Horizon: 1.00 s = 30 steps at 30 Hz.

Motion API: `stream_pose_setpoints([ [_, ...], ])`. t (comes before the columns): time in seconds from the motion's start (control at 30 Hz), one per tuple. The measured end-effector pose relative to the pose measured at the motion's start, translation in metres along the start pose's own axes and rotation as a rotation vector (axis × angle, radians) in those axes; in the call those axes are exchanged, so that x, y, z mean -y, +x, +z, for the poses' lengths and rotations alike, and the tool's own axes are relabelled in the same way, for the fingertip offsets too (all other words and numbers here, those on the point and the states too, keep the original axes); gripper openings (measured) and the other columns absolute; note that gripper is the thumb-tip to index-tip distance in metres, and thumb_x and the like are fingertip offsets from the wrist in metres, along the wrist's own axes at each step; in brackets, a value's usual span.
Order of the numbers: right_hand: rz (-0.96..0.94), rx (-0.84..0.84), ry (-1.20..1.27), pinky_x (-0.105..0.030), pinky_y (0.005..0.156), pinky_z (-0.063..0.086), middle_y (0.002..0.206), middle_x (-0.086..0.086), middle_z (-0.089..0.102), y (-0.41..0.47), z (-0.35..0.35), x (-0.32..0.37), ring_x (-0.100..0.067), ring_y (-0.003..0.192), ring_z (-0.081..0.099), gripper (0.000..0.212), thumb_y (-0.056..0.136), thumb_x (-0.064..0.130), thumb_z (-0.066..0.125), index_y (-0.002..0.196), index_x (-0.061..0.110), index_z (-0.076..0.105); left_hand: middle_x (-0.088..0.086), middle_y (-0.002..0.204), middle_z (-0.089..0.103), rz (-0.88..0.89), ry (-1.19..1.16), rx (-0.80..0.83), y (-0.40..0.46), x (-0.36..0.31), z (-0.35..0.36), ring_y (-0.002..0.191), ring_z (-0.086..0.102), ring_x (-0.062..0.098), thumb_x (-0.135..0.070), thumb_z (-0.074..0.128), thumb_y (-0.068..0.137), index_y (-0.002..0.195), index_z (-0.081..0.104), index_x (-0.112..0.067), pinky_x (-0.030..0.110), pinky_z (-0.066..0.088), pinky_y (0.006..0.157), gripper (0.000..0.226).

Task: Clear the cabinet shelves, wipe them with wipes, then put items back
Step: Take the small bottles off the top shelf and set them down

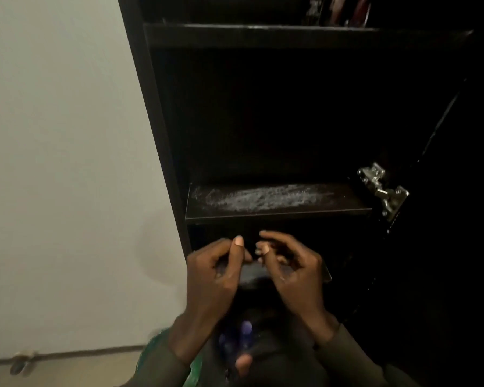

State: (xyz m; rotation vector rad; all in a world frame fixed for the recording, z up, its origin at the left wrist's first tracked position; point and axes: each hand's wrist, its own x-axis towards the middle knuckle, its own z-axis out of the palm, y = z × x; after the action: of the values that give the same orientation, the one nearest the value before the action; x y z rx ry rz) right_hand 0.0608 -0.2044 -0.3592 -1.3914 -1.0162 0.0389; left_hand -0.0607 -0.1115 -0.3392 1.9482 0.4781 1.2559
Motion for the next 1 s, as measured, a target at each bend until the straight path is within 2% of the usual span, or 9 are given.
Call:
stream_pose_setpoints([
  [0.1, -0.148, -0.088, 0.120, -0.037, 0.071, 0.059, 0.100, -0.005, 0.072, 0.048, -0.015, 0.048, -0.020, 0.088, 0.073, 0.020, 0.092, 0.014, 0.062, 0.112, 0.012, 0.068, -0.002, 0.070, 0.070, 0.136, -0.092, -0.074, 0.049, -0.051, -0.017, 0.067, 0.068, 0.012, -0.025, 0.047, 0.098, 0.070, 0.071, -0.009, 0.029, 0.052, 0.062, 0.040],
  [0.27, -0.385, -0.181, 0.195, -0.036, 0.071, 0.059, 0.096, -0.015, 0.070, 0.123, -0.043, 0.125, -0.025, 0.087, 0.072, 0.020, 0.095, 0.003, 0.057, 0.114, 0.001, 0.063, 0.007, 0.077, 0.070, 0.400, -0.130, -0.142, 0.127, -0.126, -0.036, 0.073, 0.069, 0.019, -0.018, 0.042, 0.101, 0.079, 0.070, 0.001, 0.038, 0.055, 0.064, 0.039],
  [0.33, -0.470, -0.223, 0.137, -0.035, 0.074, 0.059, 0.099, -0.016, 0.069, 0.154, -0.053, 0.149, -0.024, 0.089, 0.071, 0.021, 0.095, 0.003, 0.057, 0.116, 0.001, 0.061, 0.008, 0.079, 0.070, 0.476, -0.093, -0.179, 0.156, -0.147, -0.040, 0.075, 0.068, 0.019, -0.016, 0.045, 0.102, 0.082, 0.069, 0.001, 0.040, 0.055, 0.067, 0.036],
  [0.43, -0.561, -0.317, 0.000, -0.038, 0.079, 0.059, 0.103, -0.008, 0.070, 0.201, -0.068, 0.176, -0.016, 0.093, 0.070, 0.021, 0.093, 0.010, 0.061, 0.112, 0.004, 0.064, 0.003, 0.085, 0.070, 0.504, -0.011, -0.202, 0.197, -0.176, -0.042, 0.081, 0.068, 0.014, -0.020, 0.052, 0.099, 0.090, 0.069, -0.004, 0.031, 0.057, 0.074, 0.025],
  [0.57, -0.478, -0.377, -0.199, -0.015, 0.081, 0.054, 0.101, 0.010, 0.068, 0.249, -0.082, 0.191, 0.003, 0.093, 0.065, 0.026, 0.086, 0.016, 0.064, 0.112, 0.016, 0.067, -0.008, 0.099, 0.067, 0.425, 0.244, -0.064, 0.242, -0.200, -0.037, 0.088, 0.063, -0.003, -0.031, 0.063, 0.093, 0.105, 0.066, -0.018, 0.012, 0.052, 0.080, 0.018],
  [0.67, -0.381, -0.374, -0.358, -0.007, 0.082, 0.049, 0.108, 0.012, 0.068, 0.273, -0.093, 0.194, 0.007, 0.096, 0.062, 0.033, 0.085, 0.021, 0.068, 0.117, 0.023, 0.065, -0.010, 0.105, 0.065, 0.314, 0.369, 0.050, 0.270, -0.207, -0.028, 0.097, 0.063, 0.003, -0.038, 0.069, 0.088, 0.115, 0.062, -0.022, 0.025, 0.055, 0.088, 0.032],
  [0.77, -0.264, -0.289, -0.493, -0.018, 0.092, 0.050, 0.121, 0.012, 0.065, 0.288, -0.101, 0.192, 0.001, 0.108, 0.059, 0.041, 0.084, 0.029, 0.071, 0.124, 0.029, 0.061, -0.004, 0.109, 0.067, 0.242, 0.408, 0.123, 0.290, -0.212, -0.016, 0.099, 0.064, 0.010, -0.039, 0.074, 0.083, 0.119, 0.061, -0.020, 0.031, 0.056, 0.089, 0.043],
  [0.83, -0.191, -0.230, -0.555, -0.022, 0.089, 0.049, 0.126, 0.009, 0.062, 0.296, -0.105, 0.186, -0.006, 0.113, 0.058, 0.048, 0.084, 0.035, 0.072, 0.130, 0.031, 0.058, -0.004, 0.109, 0.066, 0.204, 0.404, 0.172, 0.298, -0.212, -0.008, 0.099, 0.064, 0.011, -0.038, 0.076, 0.081, 0.118, 0.060, -0.019, 0.030, 0.057, 0.088, 0.045],
  [1.0, -0.153, -0.181, -0.583, -0.024, 0.081, 0.048, 0.117, 0.009, 0.065, 0.301, -0.107, 0.185, -0.008, 0.106, 0.060, 0.041, 0.083, 0.041, 0.071, 0.123, 0.034, 0.063, -0.002, 0.105, 0.064, 0.152, 0.399, 0.236, 0.308, -0.205, 0.012, 0.096, 0.063, 0.015, -0.039, 0.077, 0.079, 0.111, 0.062, -0.017, 0.031, 0.056, 0.080, 0.041],
])
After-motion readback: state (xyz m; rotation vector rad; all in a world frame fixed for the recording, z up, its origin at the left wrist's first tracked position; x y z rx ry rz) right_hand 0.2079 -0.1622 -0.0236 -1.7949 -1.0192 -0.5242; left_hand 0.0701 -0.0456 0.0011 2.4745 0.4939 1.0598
